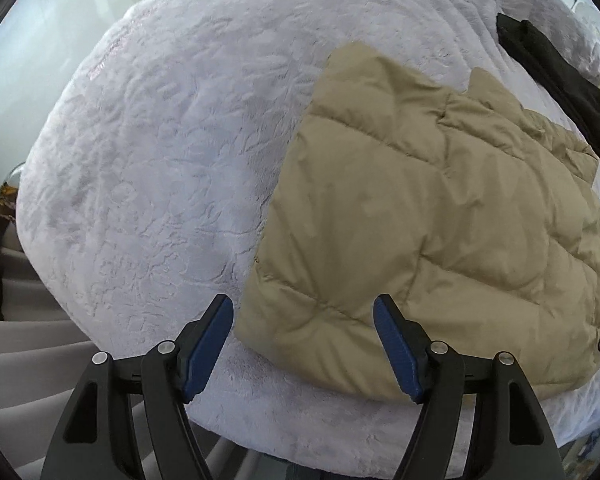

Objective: Fold large clothes

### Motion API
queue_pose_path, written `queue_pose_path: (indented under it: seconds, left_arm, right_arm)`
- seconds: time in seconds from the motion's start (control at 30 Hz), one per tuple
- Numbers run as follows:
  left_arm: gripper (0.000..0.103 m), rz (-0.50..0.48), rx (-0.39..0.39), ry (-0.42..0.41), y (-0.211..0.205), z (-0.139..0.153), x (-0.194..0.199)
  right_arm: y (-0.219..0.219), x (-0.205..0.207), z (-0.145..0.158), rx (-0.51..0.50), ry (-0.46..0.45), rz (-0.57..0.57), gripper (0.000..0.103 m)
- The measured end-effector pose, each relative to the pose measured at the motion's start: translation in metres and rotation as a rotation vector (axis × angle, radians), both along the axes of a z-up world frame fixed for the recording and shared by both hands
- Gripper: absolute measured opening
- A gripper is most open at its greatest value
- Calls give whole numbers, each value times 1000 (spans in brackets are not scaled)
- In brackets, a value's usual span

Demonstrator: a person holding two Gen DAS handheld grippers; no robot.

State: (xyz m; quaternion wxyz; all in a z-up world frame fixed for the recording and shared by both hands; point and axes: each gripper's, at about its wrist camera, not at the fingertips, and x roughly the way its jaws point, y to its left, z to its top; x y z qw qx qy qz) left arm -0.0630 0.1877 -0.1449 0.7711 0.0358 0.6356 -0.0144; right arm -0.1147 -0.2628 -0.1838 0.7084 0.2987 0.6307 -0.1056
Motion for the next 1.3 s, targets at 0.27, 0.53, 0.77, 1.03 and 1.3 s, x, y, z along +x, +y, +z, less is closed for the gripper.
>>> queue_pose_path:
  seconds: [0.27, 0.53, 0.77, 1.03, 1.3]
  left_arm:
    - [77, -57, -26, 11, 1, -7, 4]
    - [103, -217, -52, 26, 10, -17, 27]
    - [103, -293, -87, 30, 26, -23, 43]
    - [103, -313, -117, 34, 39, -29, 50]
    - [103, -275, -123, 48, 45, -38, 45]
  right_arm:
    - [23, 5, -3, -6, -15, -18, 38]
    - [71, 7, -11, -15, -11, -106, 39]
    - [120, 18, -15, -16, -5, -124, 51]
    - [155, 31, -15, 8, -1, -104, 80]
    - [167, 45, -15, 47, -44, -57, 103]
